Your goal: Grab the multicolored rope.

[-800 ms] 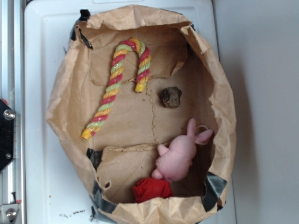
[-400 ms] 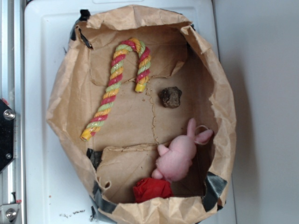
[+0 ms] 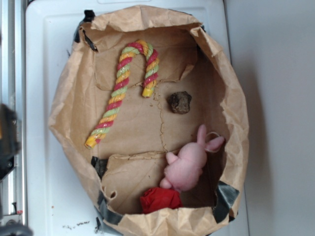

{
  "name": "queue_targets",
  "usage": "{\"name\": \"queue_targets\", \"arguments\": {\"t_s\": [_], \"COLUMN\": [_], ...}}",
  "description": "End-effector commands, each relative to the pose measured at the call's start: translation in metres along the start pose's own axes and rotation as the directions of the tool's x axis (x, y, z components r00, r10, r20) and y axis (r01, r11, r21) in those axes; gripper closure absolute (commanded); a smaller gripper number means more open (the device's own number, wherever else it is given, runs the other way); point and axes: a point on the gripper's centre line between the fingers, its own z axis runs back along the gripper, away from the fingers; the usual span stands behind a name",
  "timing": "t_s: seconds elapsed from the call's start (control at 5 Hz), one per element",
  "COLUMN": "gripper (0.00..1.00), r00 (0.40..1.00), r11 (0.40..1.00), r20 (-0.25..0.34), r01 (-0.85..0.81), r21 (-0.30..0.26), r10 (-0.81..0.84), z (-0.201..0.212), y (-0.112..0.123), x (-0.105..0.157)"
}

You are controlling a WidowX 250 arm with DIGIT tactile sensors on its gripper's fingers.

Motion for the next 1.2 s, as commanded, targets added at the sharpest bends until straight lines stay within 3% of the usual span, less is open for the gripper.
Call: {"name": "queue_targets", "arguments": {"t_s": [0.0,0.4,1.0], "gripper": [0.0,0.0,0.0], "r00": [0.998,0.995,0.99], "r11": [0.999,1.0,1.0], "r20": [0.052,0.104,0.137], "r01": [-0.042,0.007,-0.014], "r21": [0.005,-0.017,-0.028], "r10": [0.041,-0.005,0.018], "z": [-0.012,-0.041,-0.084], "y": [0.009,0.017,0.056], "x": [0.044,0.081,0.101]}}
